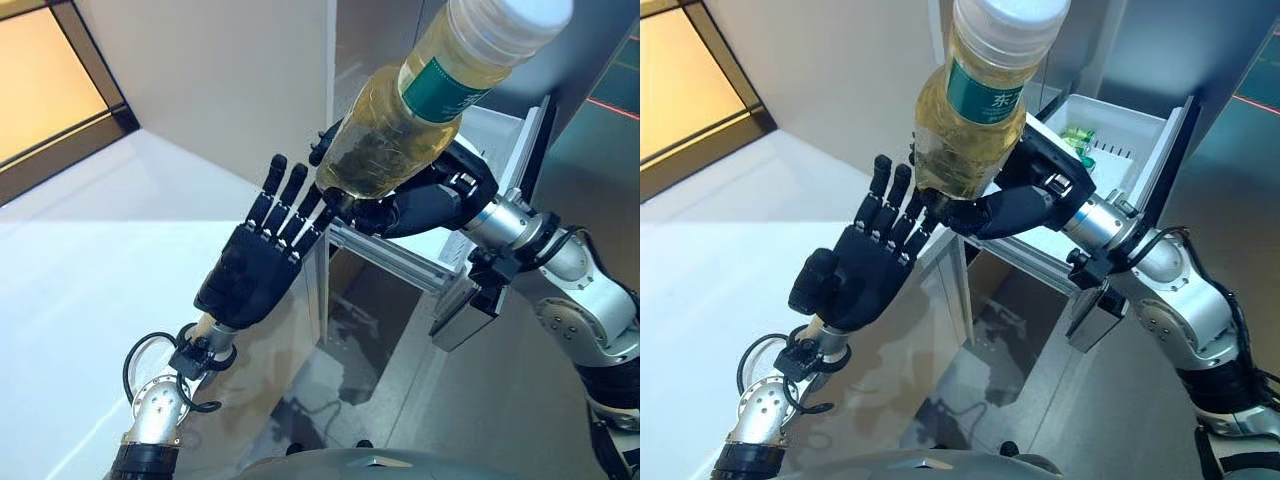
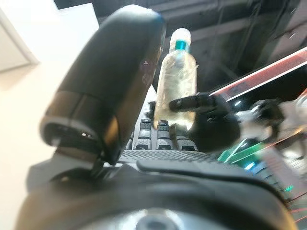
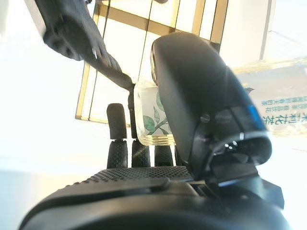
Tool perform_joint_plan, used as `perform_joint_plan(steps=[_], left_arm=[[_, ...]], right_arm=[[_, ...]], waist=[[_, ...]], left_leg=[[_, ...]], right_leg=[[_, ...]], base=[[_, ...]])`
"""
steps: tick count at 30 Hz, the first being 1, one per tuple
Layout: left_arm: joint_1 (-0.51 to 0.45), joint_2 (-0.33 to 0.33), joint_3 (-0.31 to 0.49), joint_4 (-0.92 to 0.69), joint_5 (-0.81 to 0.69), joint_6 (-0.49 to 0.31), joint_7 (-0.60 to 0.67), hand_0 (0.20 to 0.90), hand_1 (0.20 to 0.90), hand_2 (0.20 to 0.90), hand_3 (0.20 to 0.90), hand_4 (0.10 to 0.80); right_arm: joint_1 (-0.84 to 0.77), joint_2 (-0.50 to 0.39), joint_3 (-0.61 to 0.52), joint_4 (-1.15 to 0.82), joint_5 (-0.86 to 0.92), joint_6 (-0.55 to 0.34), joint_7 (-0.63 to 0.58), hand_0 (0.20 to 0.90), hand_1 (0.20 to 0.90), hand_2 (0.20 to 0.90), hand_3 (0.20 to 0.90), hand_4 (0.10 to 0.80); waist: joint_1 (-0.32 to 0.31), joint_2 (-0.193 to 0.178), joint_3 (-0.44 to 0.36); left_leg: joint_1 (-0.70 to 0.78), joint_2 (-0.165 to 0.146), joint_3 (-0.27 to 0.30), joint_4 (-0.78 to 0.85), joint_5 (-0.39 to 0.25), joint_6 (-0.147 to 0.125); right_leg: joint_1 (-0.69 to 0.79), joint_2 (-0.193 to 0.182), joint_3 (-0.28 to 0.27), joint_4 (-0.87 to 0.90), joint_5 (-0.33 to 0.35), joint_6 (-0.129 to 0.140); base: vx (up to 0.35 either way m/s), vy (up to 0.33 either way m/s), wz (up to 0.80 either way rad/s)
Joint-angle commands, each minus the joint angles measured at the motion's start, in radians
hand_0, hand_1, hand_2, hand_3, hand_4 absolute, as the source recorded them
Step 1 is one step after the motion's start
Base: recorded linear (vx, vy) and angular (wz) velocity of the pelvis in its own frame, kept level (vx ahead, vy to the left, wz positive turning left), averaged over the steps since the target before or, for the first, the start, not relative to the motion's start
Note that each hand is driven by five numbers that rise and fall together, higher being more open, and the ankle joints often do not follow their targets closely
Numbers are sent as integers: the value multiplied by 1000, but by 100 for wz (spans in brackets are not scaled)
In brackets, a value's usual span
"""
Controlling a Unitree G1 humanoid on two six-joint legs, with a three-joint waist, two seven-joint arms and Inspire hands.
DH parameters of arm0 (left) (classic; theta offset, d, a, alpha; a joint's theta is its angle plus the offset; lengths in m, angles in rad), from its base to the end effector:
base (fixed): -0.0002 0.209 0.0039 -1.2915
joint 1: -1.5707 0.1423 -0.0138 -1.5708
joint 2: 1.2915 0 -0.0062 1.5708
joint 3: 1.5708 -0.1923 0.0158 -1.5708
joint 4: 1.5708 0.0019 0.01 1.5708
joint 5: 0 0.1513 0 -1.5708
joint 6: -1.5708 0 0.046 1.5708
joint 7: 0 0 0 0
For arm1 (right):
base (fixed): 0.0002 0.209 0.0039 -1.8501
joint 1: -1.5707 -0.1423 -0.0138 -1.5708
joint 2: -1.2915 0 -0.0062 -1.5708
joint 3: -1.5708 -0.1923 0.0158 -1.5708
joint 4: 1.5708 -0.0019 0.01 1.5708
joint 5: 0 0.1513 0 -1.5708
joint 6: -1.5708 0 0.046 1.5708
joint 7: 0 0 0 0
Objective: Put drinks into fridge and close the fridge
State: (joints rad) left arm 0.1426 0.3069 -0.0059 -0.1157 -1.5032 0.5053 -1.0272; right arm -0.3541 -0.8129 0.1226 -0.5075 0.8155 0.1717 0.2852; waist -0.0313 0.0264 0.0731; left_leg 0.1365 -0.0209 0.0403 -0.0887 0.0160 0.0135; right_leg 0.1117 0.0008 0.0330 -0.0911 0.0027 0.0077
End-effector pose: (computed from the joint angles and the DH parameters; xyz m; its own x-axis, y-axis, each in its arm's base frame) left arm 0.1813 0.1884 0.0308 0.4718 -0.5460 0.6923 0.7302 -0.1980 -0.6539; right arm 0.2266 -0.1853 0.2151 0.6017 0.7373 0.3072 -0.6827 0.6744 -0.2814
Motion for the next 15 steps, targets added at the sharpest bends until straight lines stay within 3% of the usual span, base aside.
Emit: perform_joint_plan(steps=[1, 7, 15], left_arm=[[106, -20, -121, 202, -89, 136, -201, 900, 900, 900, 900, 800], [154, -58, -122, 427, 41, 233, -307, 900, 900, 900, 900, 800], [170, -107, -80, 638, 186, 270, -356, 900, 900, 900, 900, 800]], right_arm=[[-87, 23, -180, -8, 123, -167, -57, 300, 300, 300, 200, 100], [-61, -5, -215, 9, 164, -164, -44, 300, 300, 300, 200, 100], [-2, -2, -260, 9, 170, -155, -6, 300, 300, 300, 200, 100]], waist=[[4, -62, -68], [-3, -69, -65], [-16, -79, -61]], left_leg=[[-32, -36, -45, 1, -72, 8], [-38, -39, -36, 1, -72, 9], [-49, -39, -22, 1, -70, 7]], right_leg=[[-47, -11, -6, 13, 33, 67], [-55, -10, 3, 14, 38, 73], [-69, -8, 17, 12, 48, 82]], base=[[-49, 14, -12], [-13, 2, -2], [-2, 1, -1]])
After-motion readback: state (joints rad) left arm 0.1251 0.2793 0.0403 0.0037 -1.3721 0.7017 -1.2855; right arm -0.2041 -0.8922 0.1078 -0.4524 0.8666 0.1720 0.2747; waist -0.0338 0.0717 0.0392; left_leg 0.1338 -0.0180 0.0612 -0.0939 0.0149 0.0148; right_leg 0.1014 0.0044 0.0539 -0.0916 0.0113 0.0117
